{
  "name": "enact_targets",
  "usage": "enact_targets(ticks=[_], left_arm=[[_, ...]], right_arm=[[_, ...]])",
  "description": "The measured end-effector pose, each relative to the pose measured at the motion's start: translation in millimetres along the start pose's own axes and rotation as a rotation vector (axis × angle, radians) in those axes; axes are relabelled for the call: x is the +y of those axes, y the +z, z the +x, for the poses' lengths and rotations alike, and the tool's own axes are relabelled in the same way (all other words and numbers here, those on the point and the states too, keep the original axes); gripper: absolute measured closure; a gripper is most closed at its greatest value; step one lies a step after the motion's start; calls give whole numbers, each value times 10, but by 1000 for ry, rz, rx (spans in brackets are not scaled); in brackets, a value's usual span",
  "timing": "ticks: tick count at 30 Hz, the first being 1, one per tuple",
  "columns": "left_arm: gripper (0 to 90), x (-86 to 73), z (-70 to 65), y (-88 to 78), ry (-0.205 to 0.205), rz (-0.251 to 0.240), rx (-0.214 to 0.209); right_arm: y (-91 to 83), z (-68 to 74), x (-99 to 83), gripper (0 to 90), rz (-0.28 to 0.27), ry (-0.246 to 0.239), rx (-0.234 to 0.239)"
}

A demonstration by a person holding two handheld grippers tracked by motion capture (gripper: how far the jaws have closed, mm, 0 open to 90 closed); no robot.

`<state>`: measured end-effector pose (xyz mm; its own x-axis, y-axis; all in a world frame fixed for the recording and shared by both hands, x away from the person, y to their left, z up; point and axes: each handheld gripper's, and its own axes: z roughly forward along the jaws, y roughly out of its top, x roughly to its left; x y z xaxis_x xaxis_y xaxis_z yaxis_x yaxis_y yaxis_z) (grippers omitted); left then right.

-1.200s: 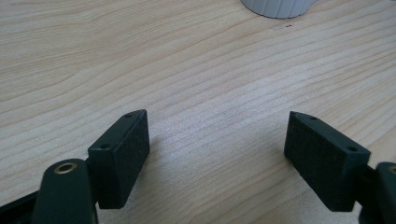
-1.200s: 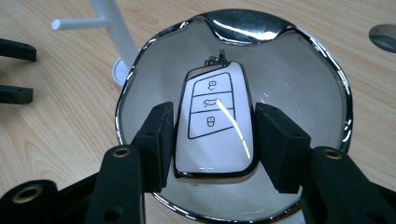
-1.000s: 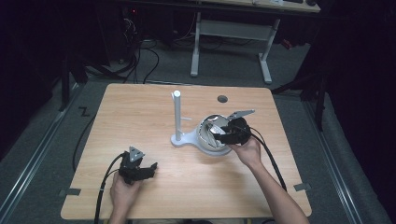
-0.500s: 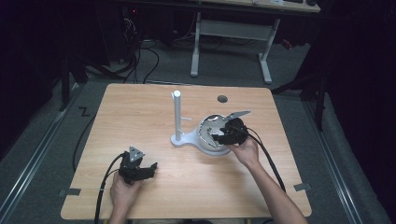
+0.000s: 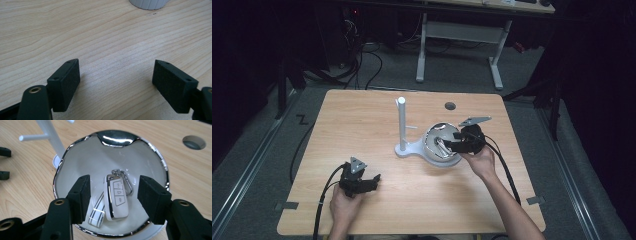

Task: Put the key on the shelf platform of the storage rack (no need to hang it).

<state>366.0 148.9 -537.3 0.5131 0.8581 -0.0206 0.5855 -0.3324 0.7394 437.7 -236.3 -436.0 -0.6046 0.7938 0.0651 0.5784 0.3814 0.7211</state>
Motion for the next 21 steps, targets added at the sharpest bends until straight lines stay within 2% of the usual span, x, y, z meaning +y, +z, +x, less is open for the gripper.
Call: enact_targets(ticks=[10,21], left_arm=[[227,0,0,0,0,0,0],[226,0,0,0,0,0,0]], right_arm=[[-196,-83,-11,477,-31,37,-10],[-345,-137,-42,483,-54,48,-23]])
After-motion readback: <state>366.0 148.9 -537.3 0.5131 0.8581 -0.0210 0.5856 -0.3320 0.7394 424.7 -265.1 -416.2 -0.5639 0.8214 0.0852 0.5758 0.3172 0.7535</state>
